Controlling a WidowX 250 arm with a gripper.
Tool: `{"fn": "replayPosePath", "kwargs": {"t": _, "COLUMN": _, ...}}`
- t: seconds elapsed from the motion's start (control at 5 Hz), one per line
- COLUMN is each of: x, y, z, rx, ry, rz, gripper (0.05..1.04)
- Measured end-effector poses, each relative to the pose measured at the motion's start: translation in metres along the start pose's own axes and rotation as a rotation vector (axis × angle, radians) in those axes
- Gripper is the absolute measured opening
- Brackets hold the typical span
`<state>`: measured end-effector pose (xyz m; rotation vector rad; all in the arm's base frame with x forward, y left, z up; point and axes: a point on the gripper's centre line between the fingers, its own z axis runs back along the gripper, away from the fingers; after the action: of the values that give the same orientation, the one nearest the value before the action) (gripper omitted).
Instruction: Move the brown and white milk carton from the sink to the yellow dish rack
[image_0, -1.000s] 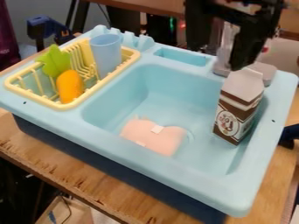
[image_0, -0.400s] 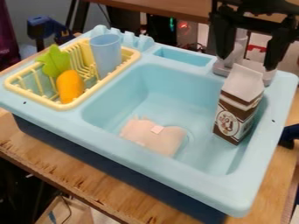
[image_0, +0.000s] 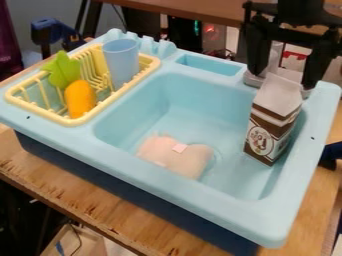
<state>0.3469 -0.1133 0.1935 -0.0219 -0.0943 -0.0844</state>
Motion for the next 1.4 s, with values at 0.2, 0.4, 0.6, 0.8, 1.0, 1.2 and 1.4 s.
{"fn": "replayPosePath", "kwargs": {"t": 0.2, "x": 0.002, "y": -0.002, "z": -0.006, "rx": -0.011, "ry": 0.012, "rz": -0.016, "gripper": 1.001}}
{"fn": "replayPosePath", "kwargs": {"t": 0.4, "x": 0.003, "y": -0.002, "z": -0.015, "rx": -0.003, "ry": 0.042, "rz": -0.025, "gripper": 1.001}}
{"fn": "replayPosePath", "kwargs": {"t": 0.6, "x": 0.003, "y": -0.002, "z": -0.016, "rx": -0.001, "ry": 0.051, "rz": -0.034, "gripper": 1.001}}
{"fn": "replayPosePath", "kwargs": {"t": 0.8, "x": 0.005, "y": 0.007, "z": -0.024, "rx": -0.001, "ry": 0.077, "rz": -0.019, "gripper": 1.001}}
{"fn": "replayPosePath", "kwargs": {"t": 1.0, "x": 0.003, "y": 0.006, "z": -0.027, "rx": -0.025, "ry": 0.090, "rz": -0.020, "gripper": 0.945}}
{"fn": "replayPosePath", "kwargs": {"t": 1.2, "x": 0.002, "y": 0.009, "z": -0.030, "rx": -0.038, "ry": 0.092, "rz": -0.020, "gripper": 0.804}}
{"fn": "replayPosePath", "kwargs": {"t": 1.4, "x": -0.002, "y": 0.021, "z": -0.025, "rx": -0.084, "ry": 0.108, "rz": 0.009, "gripper": 0.804}}
